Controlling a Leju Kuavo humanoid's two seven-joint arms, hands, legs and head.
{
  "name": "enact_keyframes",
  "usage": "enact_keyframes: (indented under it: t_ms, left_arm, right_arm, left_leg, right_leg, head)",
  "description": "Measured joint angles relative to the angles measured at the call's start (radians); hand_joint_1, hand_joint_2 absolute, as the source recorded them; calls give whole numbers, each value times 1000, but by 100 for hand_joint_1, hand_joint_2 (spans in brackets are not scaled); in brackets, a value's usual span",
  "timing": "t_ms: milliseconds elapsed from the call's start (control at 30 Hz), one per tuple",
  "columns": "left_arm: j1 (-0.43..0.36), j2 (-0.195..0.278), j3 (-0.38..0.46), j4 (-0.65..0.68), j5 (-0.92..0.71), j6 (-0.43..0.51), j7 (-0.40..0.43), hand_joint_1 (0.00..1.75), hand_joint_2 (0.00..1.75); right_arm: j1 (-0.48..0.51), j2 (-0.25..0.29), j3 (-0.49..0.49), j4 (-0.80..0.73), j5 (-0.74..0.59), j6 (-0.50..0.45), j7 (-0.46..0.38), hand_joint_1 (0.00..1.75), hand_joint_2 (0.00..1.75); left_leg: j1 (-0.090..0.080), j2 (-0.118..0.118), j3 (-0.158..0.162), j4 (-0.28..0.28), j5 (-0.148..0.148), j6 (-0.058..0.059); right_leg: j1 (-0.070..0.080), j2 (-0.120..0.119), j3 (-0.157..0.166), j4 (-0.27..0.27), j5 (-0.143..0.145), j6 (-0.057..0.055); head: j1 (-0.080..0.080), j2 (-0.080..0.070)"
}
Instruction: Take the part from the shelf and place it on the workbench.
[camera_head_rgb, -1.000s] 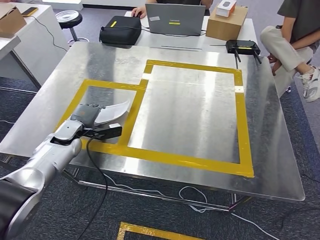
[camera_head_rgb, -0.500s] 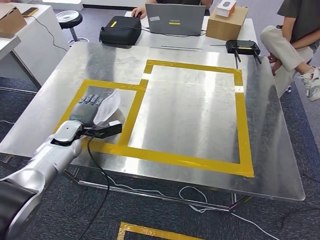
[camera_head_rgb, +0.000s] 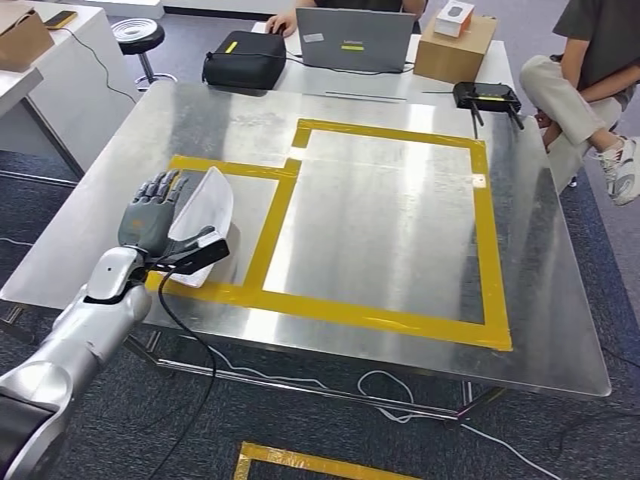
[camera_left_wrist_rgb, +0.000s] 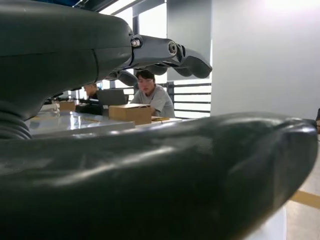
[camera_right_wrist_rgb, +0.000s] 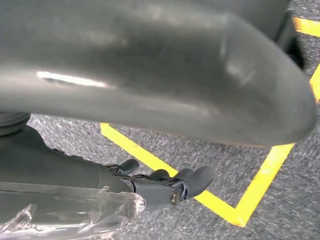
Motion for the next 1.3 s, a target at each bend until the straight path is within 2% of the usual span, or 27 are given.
enact_keyframes:
  t_ms: [33, 67, 100, 167, 233, 333, 400, 467, 533, 567, 600, 633, 700, 767, 800, 867, 900, 933, 1033, 1067, 1100, 1133, 1167, 1200, 1233, 1267, 1300]
  left_arm:
    - [22, 5, 10, -22, 6, 2, -4, 0, 0]
    - [41, 9, 19, -41, 9, 2, -6, 0, 0]
    - [58, 12, 27, -59, 16, 5, -8, 0, 0]
    - [96, 18, 47, -106, 43, 26, -21, 0, 0]
    - [153, 28, 83, -172, 99, 60, -48, 0, 0]
    - [273, 41, 168, -289, 230, 100, -120, 0, 0]
    - [349, 42, 238, -358, 313, 112, -186, 0, 0]
    - [416, 34, 322, -417, 378, 115, -256, 0, 0]
    - [493, 17, 426, -464, 470, 103, -319, 0, 0]
    - [528, 2, 483, -471, 540, 84, -345, 0, 0]
    - [552, -17, 546, -454, 627, 53, -372, 0, 0]
    - [566, -38, 622, -411, 724, 14, -410, 0, 0]
    - [579, -74, 795, -264, 878, -40, -514, 0, 0]
    - [585, -98, 966, -94, 929, -15, -569, 0, 0]
    - [587, -109, 1036, -20, 916, 20, -549, 0, 0]
    - [594, -139, 1156, 94, 856, 87, -464, 0, 0]
    - [598, -154, 1208, 134, 827, 104, -428, 0, 0]
    - [601, -170, 1255, 167, 807, 112, -407, 0, 0]
    - [599, -207, 1355, 226, 738, 118, -347, 0, 0]
    - [594, -221, 1396, 233, 689, 118, -311, 0, 0]
    - [587, -239, 1444, 235, 626, 119, -270, 0, 0]
    - [579, -257, 1496, 239, 557, 120, -232, 0, 0]
    - [570, -272, 1544, 249, 489, 119, -198, 0, 0]
    - [563, -286, 1581, 269, 419, 107, -158, 0, 0]
    - [556, -293, 1604, 297, 348, 79, -111, 0, 0]
    - [551, -298, 1614, 328, 277, 33, -60, 0, 0]
    - [548, -303, 1611, 359, 203, -35, -6, 0, 0]
  right_arm:
    - [2, 0, -1, 0, -1, 0, 0, 0, 0]
    - [4, 0, -2, 0, -2, -1, 0, 0, 0]
    - [4, 0, -4, 0, -3, -1, 0, 0, 0]
    - [3, 0, -9, 0, -6, -2, 1, 0, 0]
    - [2, 2, -15, 1, -8, -4, 3, 0, 0]
    - [4, 4, -23, 4, -14, -3, 3, 0, 0]
    - [7, 4, -29, 4, -18, 1, 2, 0, 0]
    - [8, 4, -33, 6, -19, 2, 4, 0, 0]
    - [6, 6, -36, 7, -13, -13, 20, 0, 0]
    - [5, 10, -37, 7, -8, -25, 33, 0, 0]
    - [6, 14, -38, 8, 0, -35, 47, 0, 0]
    - [6, 19, -39, 9, 8, -42, 58, 0, 0]
    - [7, 27, -39, 10, 22, -45, 71, 0, 0]
    - [11, 33, -39, 10, 29, -48, 81, 0, 0]
    - [13, 34, -39, 10, 30, -50, 87, 0, 0]
    - [17, 35, -39, 11, 32, -53, 97, 0, 0]
    - [16, 35, -39, 11, 32, -54, 100, 0, 0]
    - [15, 35, -39, 11, 32, -54, 102, 0, 0]
    - [13, 33, -39, 13, 36, -39, 101, 0, 0]
    - [12, 30, -39, 13, 38, -28, 98, 0, 0]
    - [13, 25, -39, 13, 40, -15, 95, 0, 0]
    - [13, 20, -39, 13, 43, -4, 92, 0, 0]
    - [14, 16, -39, 13, 45, 2, 91, 0, 0]
    - [13, 11, -39, 13, 46, 2, 96, 0, 0]
    - [12, 9, -39, 13, 47, -4, 103, 0, 0]
    - [10, 10, -39, 13, 49, -15, 115, 0, 0]
    - [7, 11, -38, 12, 52, -26, 128, 0, 0]
  left_leg:
    - [1, 2, 0, 0, 0, 0]
    - [2, 3, -1, 1, -1, -1]
    - [5, 3, 0, 3, -2, -3]
    - [11, 2, 1, 9, -9, -15]
    - [11, 3, -4, 19, -19, -30]
    - [6, 7, -12, 29, -25, -45]
    - [9, 4, -21, 47, -45, -54]
    - [9, -3, -59, 129, -107, -59]
    - [8, -7, -115, 253, -169, -59]
    - [8, -8, -133, 292, -178, -57]
    - [8, -8, -135, 298, -167, -56]
    - [8, -7, -120, 269, -140, -54]
    - [6, 19, -50, 144, -84, -50]
    - [2, 45, -2, 55, -56, -46]
    - [-2, 46, 2, 41, -51, -42]
    - [-4, 24, -13, 41, -33, -28]
    - [-3, 14, -22, 41, -22, -19]
    - [-2, 4, -33, 40, -10, -11]
    - [-3, -27, -78, 40, 27, 1]
    - [-4, -37, -94, 41, 40, 3]
    - [-7, -48, -110, 41, 53, 4]
    - [-10, -59, -125, 42, 65, 5]
    - [-13, -70, -137, 42, 77, 5]
    - [-14, -80, -147, 42, 88, 5]
    - [-16, -90, -155, 42, 98, 4]
    - [-14, -99, -160, 42, 108, 0]
    - [-12, -107, -165, 41, 118, -5]
  right_leg:
    - [-2, -1, -27, 63, -20, 4]
    - [-4, -1, -40, 95, -21, 7]
    - [-5, -1, -34, 87, -3, 9]
    - [-8, -3, 25, -29, 59, 15]
    - [-9, -1, 81, -127, 85, 12]
    - [-9, 11, 87, -148, 66, -17]
    - [-9, 15, 81, -149, 64, -34]
    - [-8, 13, 73, -150, 68, -46]
    - [-4, 10, 61, -150, 76, -58]
    - [-2, 8, 55, -150, 81, -62]
    - [-1, 5, 49, -150, 86, -64]
    - [1, 1, 42, -150, 91, -64]
    - [4, -10, 29, -149, 104, -60]
    - [8, -23, 26, -151, 117, -49]
    - [9, -33, 29, -155, 123, -42]
    - [6, -53, 35, -162, 131, -27]
    - [5, -52, 33, -156, 115, -20]
    - [4, -44, 26, -132, 82, -13]
    - [7, -16, -12, 37, -66, -6]
    - [9, -13, -13, 85, -87, -8]
    - [13, -11, 1, 105, -86, -13]
    - [17, -8, 32, 90, -67, -21]
    - [23, 2, 80, 41, -41, -32]
    - [29, 26, 138, -31, -28, -48]
    - [32, 52, 194, -109, -25, -62]
    - [36, 73, 233, -170, -31, -70]
    - [39, 86, 254, -209, -39, -76]
  head:
    - [0, 0]
    - [0, 0]
    - [0, 0]
    - [0, 0]
    - [4, 0]
    - [2, 0]
    - [-2, 0]
    - [-5, 0]
    - [-7, 0]
    - [-9, 0]
    - [-11, 0]
    - [-12, 0]
    - [-15, 0]
    - [-19, 0]
    - [-22, 0]
    - [-24, 0]
    - [-24, 0]
    - [-23, 0]
    - [-18, 0]
    - [-17, 0]
    - [-17, 0]
    - [-17, 0]
    - [-17, 0]
    - [-18, 0]
    - [-19, 0]
    - [-20, 0]
    - [-20, 0]
